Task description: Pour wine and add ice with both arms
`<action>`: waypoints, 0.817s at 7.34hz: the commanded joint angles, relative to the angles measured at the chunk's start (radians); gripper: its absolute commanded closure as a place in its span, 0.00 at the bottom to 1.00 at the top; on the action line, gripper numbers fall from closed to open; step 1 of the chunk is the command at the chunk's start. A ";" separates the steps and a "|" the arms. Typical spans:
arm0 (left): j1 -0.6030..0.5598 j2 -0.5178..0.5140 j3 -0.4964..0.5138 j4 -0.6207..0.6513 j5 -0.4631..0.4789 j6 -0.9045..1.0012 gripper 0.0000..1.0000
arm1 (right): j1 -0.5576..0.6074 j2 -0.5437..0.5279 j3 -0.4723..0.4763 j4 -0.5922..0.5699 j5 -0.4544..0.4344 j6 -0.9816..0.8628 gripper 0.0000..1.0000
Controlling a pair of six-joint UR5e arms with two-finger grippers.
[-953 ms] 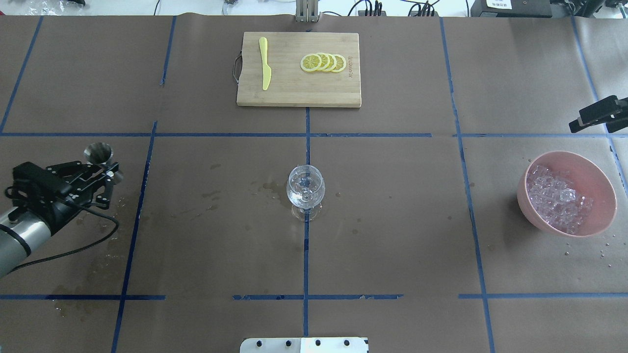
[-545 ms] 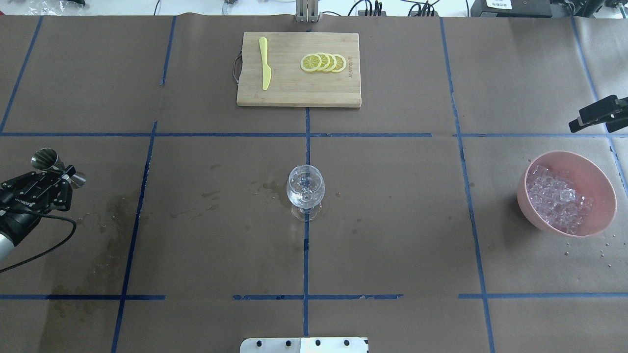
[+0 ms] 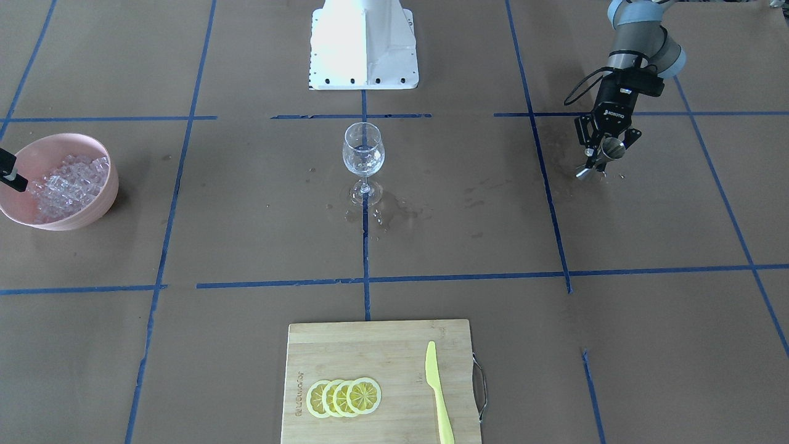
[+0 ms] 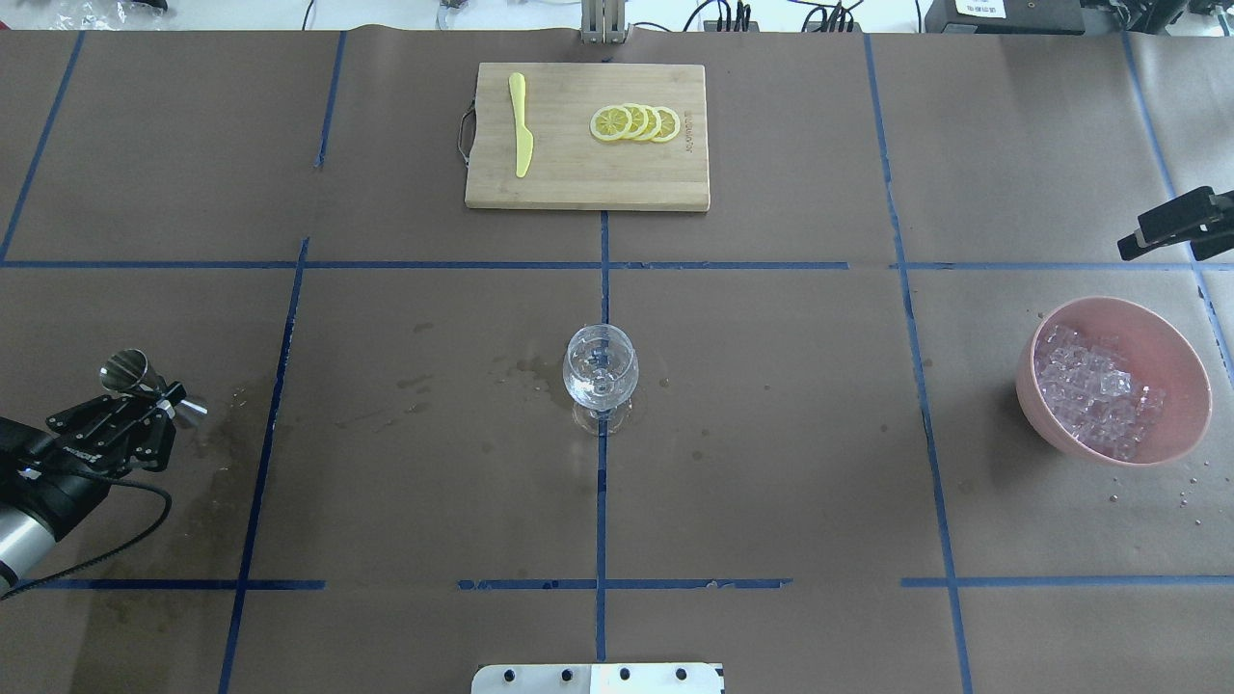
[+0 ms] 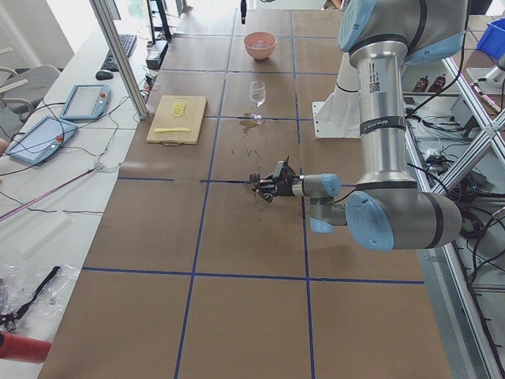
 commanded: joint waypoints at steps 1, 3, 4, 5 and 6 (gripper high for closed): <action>0.016 0.003 -0.001 0.041 0.006 -0.005 1.00 | 0.000 -0.001 0.000 0.001 0.000 0.001 0.00; 0.019 0.003 -0.003 0.041 0.002 -0.005 1.00 | 0.000 -0.001 0.000 -0.001 0.000 0.001 0.00; 0.021 0.003 -0.003 0.039 -0.001 -0.007 1.00 | 0.000 -0.001 0.000 -0.001 0.000 0.001 0.00; 0.022 0.003 -0.003 0.039 -0.003 -0.013 1.00 | 0.000 -0.001 0.000 -0.001 0.000 0.001 0.00; 0.022 0.003 -0.003 0.036 -0.004 -0.013 0.97 | 0.000 -0.001 0.000 -0.001 0.000 0.001 0.00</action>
